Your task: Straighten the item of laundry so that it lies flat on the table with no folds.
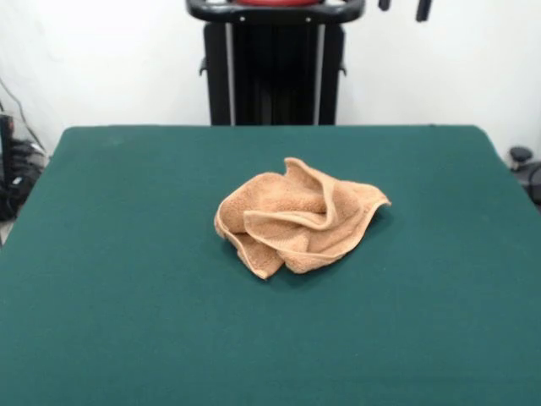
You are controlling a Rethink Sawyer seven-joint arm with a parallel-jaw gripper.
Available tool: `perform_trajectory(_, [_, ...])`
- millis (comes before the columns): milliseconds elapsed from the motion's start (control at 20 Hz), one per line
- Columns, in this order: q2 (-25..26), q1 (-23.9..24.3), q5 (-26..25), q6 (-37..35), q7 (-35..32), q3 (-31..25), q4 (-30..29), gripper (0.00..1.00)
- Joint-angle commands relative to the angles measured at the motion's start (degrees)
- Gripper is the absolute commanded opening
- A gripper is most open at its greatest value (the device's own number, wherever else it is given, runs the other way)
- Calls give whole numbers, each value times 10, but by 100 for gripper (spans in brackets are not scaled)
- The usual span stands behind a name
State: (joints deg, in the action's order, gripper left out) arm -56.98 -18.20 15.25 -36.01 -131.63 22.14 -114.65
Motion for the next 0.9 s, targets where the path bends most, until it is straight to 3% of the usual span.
perform_trajectory(50, [108,10,26,-18,-126,-62,53,100])
perform_trajectory(350, [169,21,50,21,-111,-95,88,100])
perform_trajectory(900, [226,5,68,65,-132,-86,112,100])
